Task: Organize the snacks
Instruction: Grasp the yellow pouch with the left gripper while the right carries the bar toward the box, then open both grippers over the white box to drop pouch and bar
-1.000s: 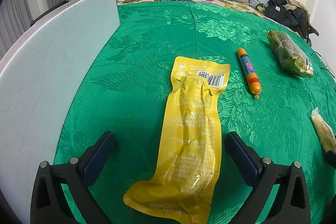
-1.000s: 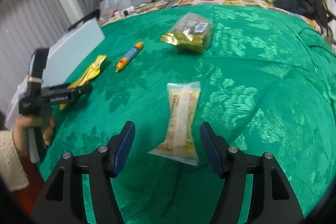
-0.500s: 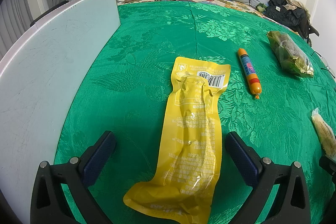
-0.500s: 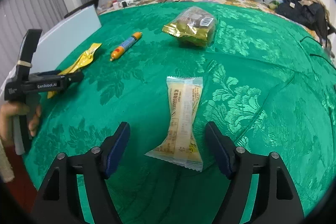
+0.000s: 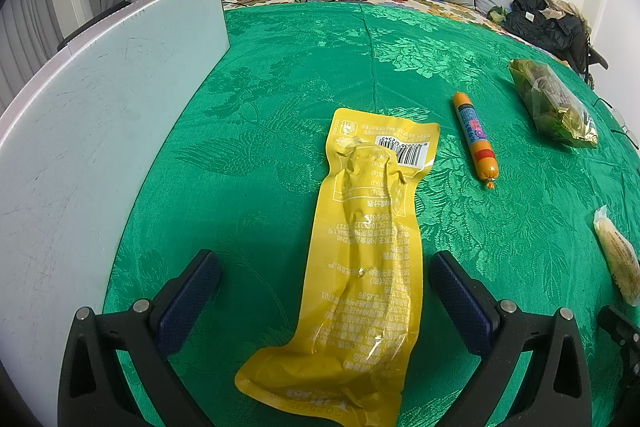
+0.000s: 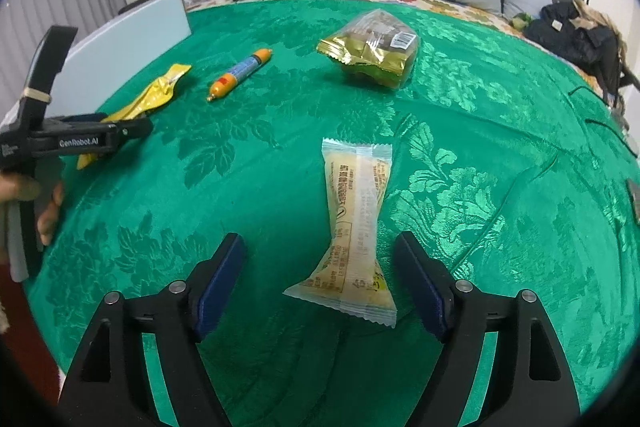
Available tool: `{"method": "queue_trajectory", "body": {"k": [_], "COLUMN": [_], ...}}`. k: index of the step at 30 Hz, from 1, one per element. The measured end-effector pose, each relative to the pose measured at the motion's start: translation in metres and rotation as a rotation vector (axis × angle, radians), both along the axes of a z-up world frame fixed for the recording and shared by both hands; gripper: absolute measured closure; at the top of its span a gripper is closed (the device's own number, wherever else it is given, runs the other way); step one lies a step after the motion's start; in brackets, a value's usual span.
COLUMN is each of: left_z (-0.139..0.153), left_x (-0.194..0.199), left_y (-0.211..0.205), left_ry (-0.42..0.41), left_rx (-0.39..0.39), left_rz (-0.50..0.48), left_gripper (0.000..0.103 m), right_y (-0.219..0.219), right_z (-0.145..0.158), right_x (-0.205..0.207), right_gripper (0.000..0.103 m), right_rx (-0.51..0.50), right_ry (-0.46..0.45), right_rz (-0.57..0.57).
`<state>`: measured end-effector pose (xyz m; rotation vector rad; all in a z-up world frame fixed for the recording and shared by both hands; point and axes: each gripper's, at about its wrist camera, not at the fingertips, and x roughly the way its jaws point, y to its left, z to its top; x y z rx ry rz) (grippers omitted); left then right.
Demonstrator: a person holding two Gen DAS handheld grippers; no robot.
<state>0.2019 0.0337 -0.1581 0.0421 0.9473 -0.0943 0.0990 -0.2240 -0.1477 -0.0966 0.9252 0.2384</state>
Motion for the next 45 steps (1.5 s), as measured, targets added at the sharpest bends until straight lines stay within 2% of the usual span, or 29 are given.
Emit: {"method": "queue_trajectory", "body": {"k": [7,10,12,13,14,15,16,18,19,21,22,23,25,29,32,35,39,42,45], "left_z": [0.001,0.003,0.005,0.009,0.012,0.015,0.017,0.02,0.021,0.023,0.024,0.027,0.036,0.065,0.092,0.125,0.162,0.174,0.172], "left_x": [0.001,0.01,0.016,0.017,0.016,0.016,0.015,0.012,0.009,0.001,-0.006,-0.014,-0.033,-0.069,-0.096,-0.113,-0.127,-0.129,-0.131], "left_y": [0.0,-0.002,-0.004,-0.006,-0.007,-0.009,-0.01,-0.01,-0.007,0.001,0.007,0.012,0.022,0.043,0.064,0.089,0.143,0.195,0.245], "left_ry": [0.009,0.101,0.165,0.175,0.175,0.177,0.184,0.197,0.196,0.205,0.212,0.214,0.203,0.153,0.106,0.04,-0.048,-0.088,-0.088], "left_rx": [0.004,0.015,0.027,0.03,0.033,0.032,0.029,0.021,-0.001,-0.061,-0.106,-0.14,-0.212,-0.374,-0.5,-0.559,-0.547,-0.494,-0.425], "left_rz": [-0.003,-0.045,-0.086,-0.11,-0.126,-0.138,-0.149,-0.143,-0.135,-0.11,-0.097,-0.089,-0.08,-0.063,-0.04,-0.016,0.068,0.181,0.307], "left_gripper": [0.0,0.0,0.004,0.016,0.033,0.042,0.058,0.058,0.059,0.06,0.061,0.061,0.061,0.061,0.061,0.061,0.061,0.06,0.06], "right_y": [-0.002,-0.006,-0.011,-0.014,-0.019,-0.023,-0.026,-0.026,-0.024,-0.015,-0.013,-0.01,-0.011,-0.026,-0.023,0.006,0.081,0.152,0.223], "right_z": [0.0,0.001,0.004,0.007,0.011,0.014,0.018,0.022,0.023,0.022,0.018,0.014,0.02,0.049,0.072,0.102,0.145,0.173,0.185], "right_x": [0.0,0.0,0.006,0.012,0.021,0.027,0.033,0.047,0.053,0.064,0.067,0.069,0.066,0.046,0.033,0.03,0.032,0.032,0.03], "right_gripper": [0.019,0.018,0.018,0.02,0.022,0.022,0.022,0.022,0.026,0.052,0.073,0.081,0.085,0.086,0.086,0.086,0.086,0.086,0.085], "right_rx": [0.011,0.042,0.078,0.095,0.117,0.139,0.16,0.161,0.143,0.087,0.065,0.043,0.045,0.236,0.341,0.401,0.471,0.513,0.529], "right_ry": [0.001,0.002,0.04,0.087,0.145,0.185,0.217,0.276,0.3,0.327,0.344,0.376,0.367,0.312,0.273,0.236,0.183,0.158,0.157], "right_rz": [0.007,0.006,0.008,-0.003,-0.025,-0.045,-0.062,-0.076,-0.074,-0.063,-0.061,-0.061,-0.087,-0.152,-0.167,-0.121,0.02,0.157,0.283]}}
